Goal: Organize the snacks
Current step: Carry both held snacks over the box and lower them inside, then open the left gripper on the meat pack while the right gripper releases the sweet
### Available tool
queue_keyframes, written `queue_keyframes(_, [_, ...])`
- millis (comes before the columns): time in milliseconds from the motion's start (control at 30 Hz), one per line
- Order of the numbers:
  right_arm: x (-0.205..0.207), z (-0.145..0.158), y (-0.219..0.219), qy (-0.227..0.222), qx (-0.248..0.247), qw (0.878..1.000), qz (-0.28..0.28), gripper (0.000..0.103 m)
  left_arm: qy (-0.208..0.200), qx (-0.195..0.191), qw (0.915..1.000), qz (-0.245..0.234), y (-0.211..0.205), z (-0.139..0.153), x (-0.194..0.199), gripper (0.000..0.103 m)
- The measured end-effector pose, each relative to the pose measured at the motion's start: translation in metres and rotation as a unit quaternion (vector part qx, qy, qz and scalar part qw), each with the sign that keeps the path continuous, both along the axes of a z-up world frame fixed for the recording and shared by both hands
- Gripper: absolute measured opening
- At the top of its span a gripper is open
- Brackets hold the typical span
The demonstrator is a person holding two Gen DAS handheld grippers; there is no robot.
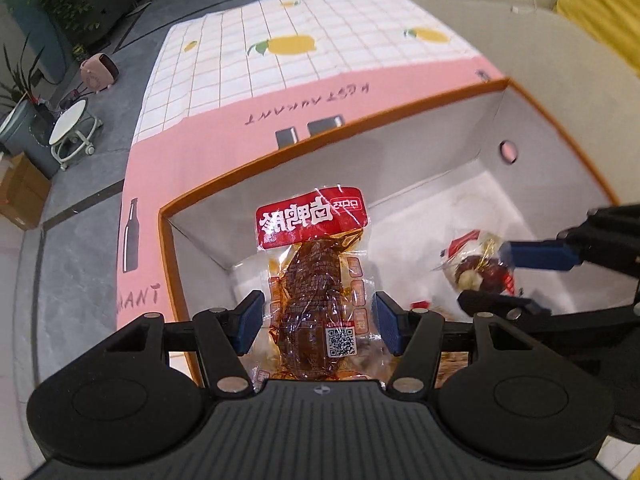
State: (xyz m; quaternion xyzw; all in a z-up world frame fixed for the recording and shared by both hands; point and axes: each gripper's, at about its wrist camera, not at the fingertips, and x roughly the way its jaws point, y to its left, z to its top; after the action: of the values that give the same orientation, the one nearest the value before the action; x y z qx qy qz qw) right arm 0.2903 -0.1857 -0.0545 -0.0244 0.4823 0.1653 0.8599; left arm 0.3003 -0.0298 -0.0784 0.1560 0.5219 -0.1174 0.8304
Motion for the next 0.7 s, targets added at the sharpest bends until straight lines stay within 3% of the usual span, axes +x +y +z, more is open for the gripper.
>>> queue_keyframes(367, [0.023, -0.025, 0.018, 0.035, -0.023, 0.999, 0.027, 0.038, 0.033, 0.032, 0.9987, -0.021, 0.001, -0.025, 0.015, 0.068])
queue_keyframes(700, [0.026, -0.030, 0.027, 0.042, -0.047, 0.997, 0.047, 0.039, 0.026, 0.045, 0.9982, -0.029, -0.002, -0.030, 0.015, 0.072])
